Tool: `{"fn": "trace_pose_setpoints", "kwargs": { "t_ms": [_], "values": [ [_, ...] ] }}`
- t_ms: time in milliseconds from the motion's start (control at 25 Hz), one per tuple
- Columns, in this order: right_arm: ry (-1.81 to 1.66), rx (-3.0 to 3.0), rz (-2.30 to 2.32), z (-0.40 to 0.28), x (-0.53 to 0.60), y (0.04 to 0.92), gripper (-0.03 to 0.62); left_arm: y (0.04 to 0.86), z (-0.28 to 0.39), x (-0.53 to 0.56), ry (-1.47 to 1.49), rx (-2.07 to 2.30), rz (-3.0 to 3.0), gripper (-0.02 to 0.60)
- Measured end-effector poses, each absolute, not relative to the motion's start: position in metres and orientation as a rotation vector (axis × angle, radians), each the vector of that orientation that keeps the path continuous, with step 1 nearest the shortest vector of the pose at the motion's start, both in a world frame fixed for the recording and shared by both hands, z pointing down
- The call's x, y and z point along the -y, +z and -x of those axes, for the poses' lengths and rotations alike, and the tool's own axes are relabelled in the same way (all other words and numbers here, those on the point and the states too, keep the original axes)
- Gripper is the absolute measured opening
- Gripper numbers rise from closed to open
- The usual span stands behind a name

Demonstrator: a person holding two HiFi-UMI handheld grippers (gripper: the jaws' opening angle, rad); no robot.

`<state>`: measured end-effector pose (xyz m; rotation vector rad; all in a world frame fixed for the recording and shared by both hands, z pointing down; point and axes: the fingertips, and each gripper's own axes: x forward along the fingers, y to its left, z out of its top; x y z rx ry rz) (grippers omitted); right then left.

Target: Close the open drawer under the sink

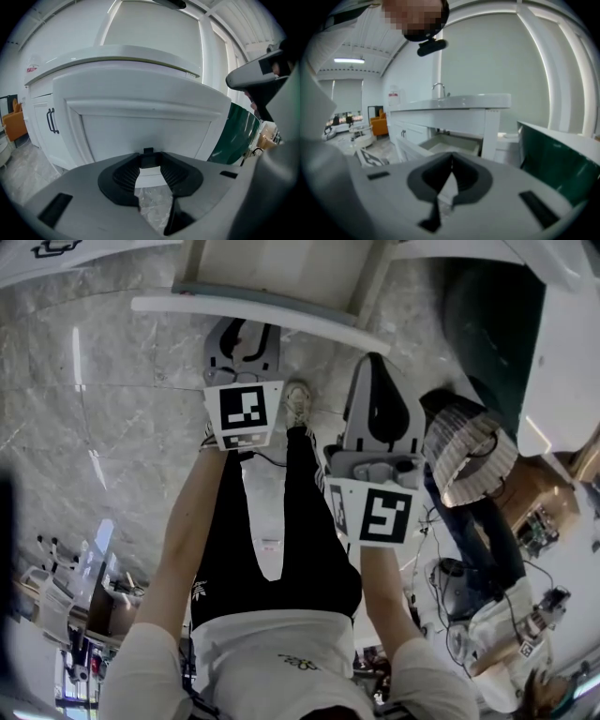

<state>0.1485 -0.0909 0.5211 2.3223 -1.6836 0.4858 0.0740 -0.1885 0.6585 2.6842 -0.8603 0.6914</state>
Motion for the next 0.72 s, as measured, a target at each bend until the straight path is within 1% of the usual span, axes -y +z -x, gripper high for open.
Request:
{"fn": "trace_pose_setpoints", "kwargs": {
  "t_ms": [400,720],
  "values": [
    [0.508,1.704,-2.338,-0.149,0.082,0.529,0.029,0.650,-0.087,0.194,0.657,0.862,-2.676,0.154],
    [0.539,1.728,-2.320,-0.135,0.076,0.534,0.029,0.654,-0.082,0.184,0.707,0.866,-2.648,0.154]
  ]
}}
